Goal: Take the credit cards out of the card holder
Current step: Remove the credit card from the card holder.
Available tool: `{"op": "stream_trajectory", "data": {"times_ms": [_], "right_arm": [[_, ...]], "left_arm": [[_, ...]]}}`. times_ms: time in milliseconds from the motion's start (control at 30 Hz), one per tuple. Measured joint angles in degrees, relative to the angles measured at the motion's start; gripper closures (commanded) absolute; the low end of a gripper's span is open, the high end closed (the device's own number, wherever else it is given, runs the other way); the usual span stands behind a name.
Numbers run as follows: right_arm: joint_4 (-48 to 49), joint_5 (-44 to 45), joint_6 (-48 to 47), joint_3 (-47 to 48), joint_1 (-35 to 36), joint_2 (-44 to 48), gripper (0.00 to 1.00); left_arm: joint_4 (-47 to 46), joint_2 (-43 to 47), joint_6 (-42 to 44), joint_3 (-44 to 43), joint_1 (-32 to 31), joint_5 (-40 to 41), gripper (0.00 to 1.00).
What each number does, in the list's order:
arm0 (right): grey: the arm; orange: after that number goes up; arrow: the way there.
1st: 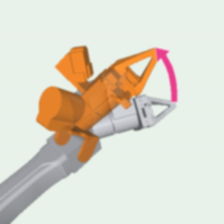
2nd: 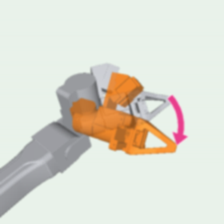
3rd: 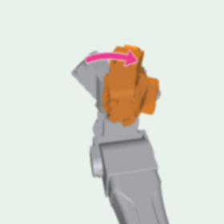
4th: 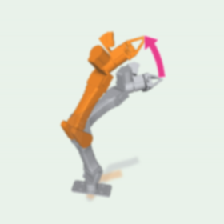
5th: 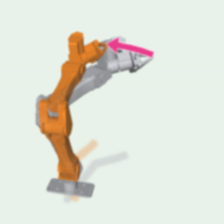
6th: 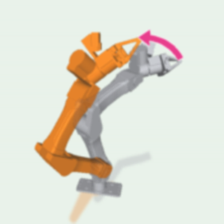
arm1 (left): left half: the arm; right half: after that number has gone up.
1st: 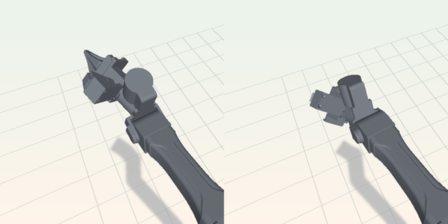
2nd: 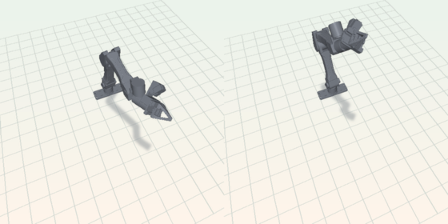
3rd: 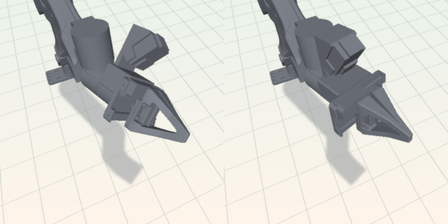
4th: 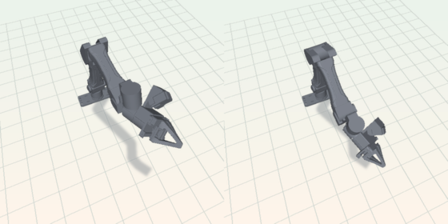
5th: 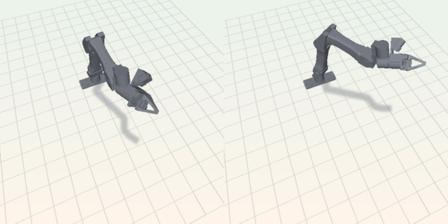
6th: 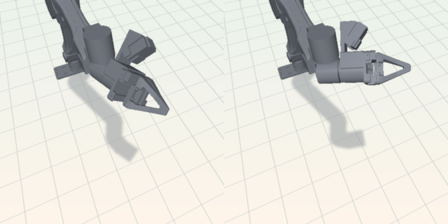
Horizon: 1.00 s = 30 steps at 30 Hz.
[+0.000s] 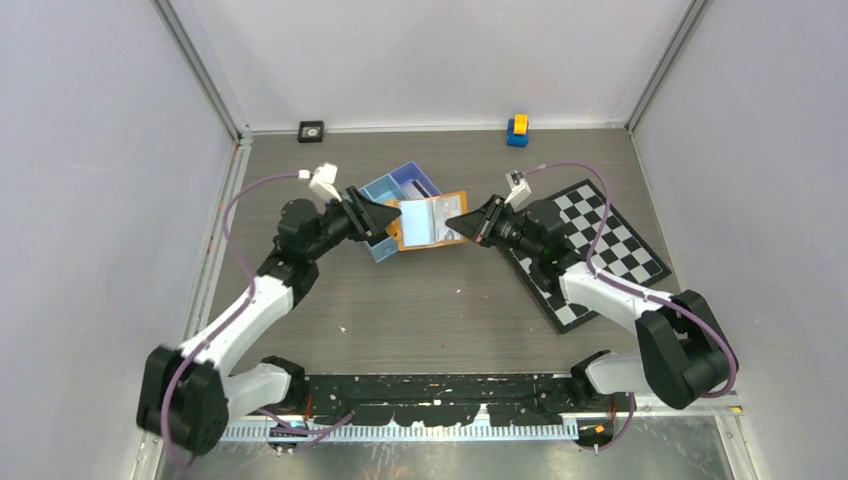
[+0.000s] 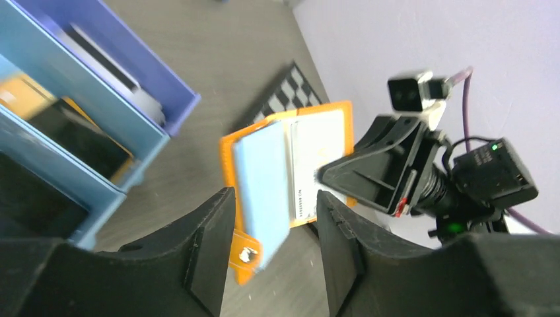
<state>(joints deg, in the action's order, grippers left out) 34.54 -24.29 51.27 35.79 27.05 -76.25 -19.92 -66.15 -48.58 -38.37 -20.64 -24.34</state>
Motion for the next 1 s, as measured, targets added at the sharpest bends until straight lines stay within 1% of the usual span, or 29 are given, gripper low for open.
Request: {"op": "stream_trajectory", "data": {"times_ms": [100,167,233,333,400,467,567,800,900,1000], "right_arm": [[-4.3,3.3,-2.0,0.0,-0.2,2.3,1.0],[-6.2,5.2,-3.2,0.0,-0.2,4.0,0.99],[-6.9,6.0,-3.9,0.0,-0.2,5.0,0.99],[-6.7,5.8,-4.0,0.0,-0.2,5.1,0.99],[-5.9,4.9,-3.8,0.0,-0.2,4.7,1.0],[-3.7,3.5,-2.9,-0.1,-0.2,4.0,1.0],[-0.6,1.2,-1.3,-0.4,-0.2,3.3,1.0],[4.6,-2.0,1.2,-0.8,-0.3,3.0,0.99],[6.6,-3.1,2.1,-0.8,-0.5,2.1,1.0],[8.8,-4.3,3.3,-0.8,-0.5,0.4,1.0]], "left_arm": [[1.8,7.7,1.7,1.5,0.0,5.2,0.67],[1.6,10.8,3.3,2.3,-0.5,6.6,0.71],[0.9,11.0,4.6,2.3,-1.9,6.3,0.71],[-0.8,7.8,5.7,1.9,-3.9,3.2,0.71],[-1.4,3.9,5.7,0.9,-4.8,0.1,0.67],[-2.6,-0.2,5.3,0.1,-5.2,-2.8,0.65],[-4.1,-4.3,3.9,-0.2,-5.3,-6.4,0.64],[-7.7,-9.1,0.3,-2.5,-5.3,-13.0,0.6],[-10.3,-10.2,-1.5,-3.0,-5.3,-15.1,0.61],[-13.3,-12.0,-3.7,-3.3,-5.3,-17.3,0.66]]}}
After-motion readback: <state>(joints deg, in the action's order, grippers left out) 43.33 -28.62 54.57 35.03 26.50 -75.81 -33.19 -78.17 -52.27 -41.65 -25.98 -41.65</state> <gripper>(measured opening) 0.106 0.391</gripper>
